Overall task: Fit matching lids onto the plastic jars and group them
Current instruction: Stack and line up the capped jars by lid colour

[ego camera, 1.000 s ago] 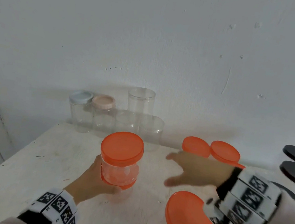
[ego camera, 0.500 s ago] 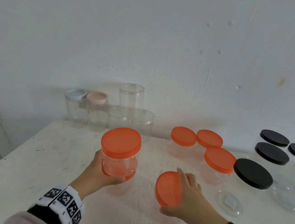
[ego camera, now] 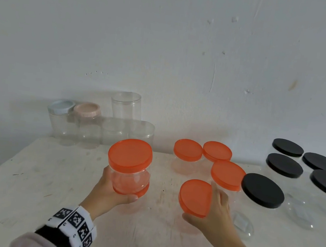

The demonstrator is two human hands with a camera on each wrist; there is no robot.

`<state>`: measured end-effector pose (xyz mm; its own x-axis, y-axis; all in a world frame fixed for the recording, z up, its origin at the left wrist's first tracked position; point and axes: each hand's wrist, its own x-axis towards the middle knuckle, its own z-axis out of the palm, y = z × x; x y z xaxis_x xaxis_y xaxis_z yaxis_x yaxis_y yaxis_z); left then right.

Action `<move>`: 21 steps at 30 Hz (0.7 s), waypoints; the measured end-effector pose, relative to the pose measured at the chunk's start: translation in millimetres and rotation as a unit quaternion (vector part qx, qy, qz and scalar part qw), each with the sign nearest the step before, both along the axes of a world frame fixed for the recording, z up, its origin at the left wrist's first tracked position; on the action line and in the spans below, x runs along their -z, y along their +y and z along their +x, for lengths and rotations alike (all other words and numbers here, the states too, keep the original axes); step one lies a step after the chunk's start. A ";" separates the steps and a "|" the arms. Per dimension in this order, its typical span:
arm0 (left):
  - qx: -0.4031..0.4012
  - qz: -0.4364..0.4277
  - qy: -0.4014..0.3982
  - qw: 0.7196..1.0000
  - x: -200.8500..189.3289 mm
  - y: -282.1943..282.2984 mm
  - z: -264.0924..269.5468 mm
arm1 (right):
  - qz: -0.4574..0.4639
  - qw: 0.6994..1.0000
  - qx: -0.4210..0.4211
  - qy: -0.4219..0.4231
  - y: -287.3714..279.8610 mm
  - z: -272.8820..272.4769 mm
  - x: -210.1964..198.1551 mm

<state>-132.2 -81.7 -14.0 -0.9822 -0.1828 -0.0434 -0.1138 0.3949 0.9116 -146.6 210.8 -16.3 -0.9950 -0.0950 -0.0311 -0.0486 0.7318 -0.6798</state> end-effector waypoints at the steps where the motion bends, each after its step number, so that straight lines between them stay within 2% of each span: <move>1: -0.001 0.000 0.002 1.000 0.0 4.9 -4.9 | -0.003 1.000 -0.001 -0.003 1.1 -1.2 1.2; 9: -0.028 -0.017 -0.001 0.999 -3.5 30.4 -37.6 | -0.018 1.000 -0.008 -0.011 3.9 -15.4 -1.6; 12: -0.017 -0.026 0.003 1.000 -6.8 32.9 -46.0 | -0.052 0.999 -0.004 0.017 -1.5 -33.4 -20.6; 17: 0.029 -0.005 0.071 0.997 -14.2 38.2 -51.4 | -0.104 0.989 0.026 0.099 -23.8 -84.3 -63.2; 21: 0.026 0.016 0.073 0.997 -8.1 36.1 -52.2 | -0.108 0.983 0.069 0.130 -44.0 -125.7 -79.1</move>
